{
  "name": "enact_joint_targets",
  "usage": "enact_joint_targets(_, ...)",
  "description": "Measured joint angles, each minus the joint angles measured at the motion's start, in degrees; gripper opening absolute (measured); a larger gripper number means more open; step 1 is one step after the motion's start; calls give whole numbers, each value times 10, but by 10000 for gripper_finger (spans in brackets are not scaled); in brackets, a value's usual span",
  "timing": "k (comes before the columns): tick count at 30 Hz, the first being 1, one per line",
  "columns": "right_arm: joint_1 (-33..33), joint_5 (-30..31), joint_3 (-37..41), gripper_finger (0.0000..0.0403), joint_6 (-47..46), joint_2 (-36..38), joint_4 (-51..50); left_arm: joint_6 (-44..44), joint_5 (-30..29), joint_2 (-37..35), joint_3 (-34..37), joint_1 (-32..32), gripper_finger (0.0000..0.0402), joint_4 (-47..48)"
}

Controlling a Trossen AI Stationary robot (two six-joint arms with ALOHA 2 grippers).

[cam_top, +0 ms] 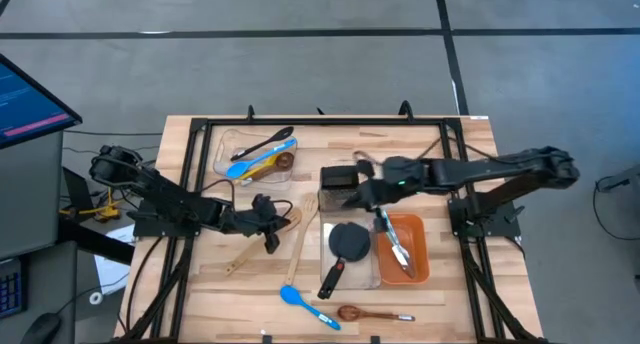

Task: Pick & Place Kitchen Items
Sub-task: Put the brown ladle into the top transparent bin

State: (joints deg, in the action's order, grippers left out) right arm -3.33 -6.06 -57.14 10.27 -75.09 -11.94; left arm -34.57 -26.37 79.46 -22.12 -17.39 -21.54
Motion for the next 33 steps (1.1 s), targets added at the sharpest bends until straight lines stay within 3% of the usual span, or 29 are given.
enact_joint_targets(6, 25, -1, 152, 0, -20, 109, 188, 27, -10, 3, -28, 0, 2, 0)
enact_joint_targets(11, 45, -1, 237, 0, -24, 172, 289, 28, -33, 3, -42, -3, 2, 1)
enact_joint_targets(23, 90, -9, 297, 0, -25, 244, 316, 32, -134, 17, -114, -63, 1, 68)
enact_joint_targets(29, 148, -188, 320, 0, -27, 281, 301, 43, -135, 78, -164, -75, 1, 67)
enact_joint_targets(33, 181, -209, 348, 0, -38, 312, 304, 42, -147, 117, -189, -76, 1, 67)
